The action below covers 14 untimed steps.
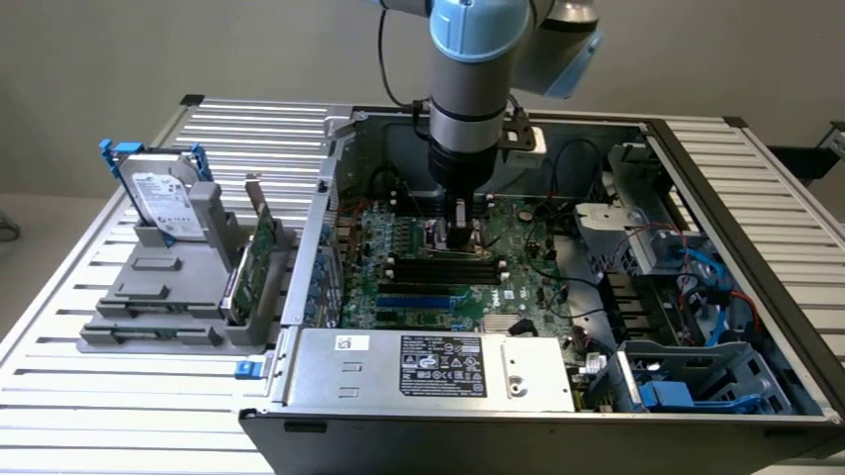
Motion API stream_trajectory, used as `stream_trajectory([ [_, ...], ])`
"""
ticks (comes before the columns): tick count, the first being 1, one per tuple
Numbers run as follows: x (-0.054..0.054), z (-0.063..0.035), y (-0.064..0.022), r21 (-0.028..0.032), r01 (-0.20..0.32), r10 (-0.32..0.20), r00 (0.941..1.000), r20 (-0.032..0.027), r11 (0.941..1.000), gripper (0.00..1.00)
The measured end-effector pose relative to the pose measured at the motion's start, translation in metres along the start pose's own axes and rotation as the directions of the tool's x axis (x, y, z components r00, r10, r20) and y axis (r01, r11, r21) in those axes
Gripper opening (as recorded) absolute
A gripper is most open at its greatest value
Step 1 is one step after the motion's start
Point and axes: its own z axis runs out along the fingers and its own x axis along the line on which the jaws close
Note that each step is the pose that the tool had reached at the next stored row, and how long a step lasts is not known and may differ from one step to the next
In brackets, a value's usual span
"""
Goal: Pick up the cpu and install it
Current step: 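Place the cpu into insertion slot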
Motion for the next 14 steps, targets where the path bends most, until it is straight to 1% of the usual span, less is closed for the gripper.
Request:
stream_trajectory([
  [8,-0.0005,0.0032,-0.0014,-0.0037,0.001,-0.001,1.0000,0.0000,1.0000,0.55],
  [14,-0.0006,0.0045,-0.0014,-0.0039,0.001,-0.001,1.0000,-0.0003,1.0000,0.55],
])
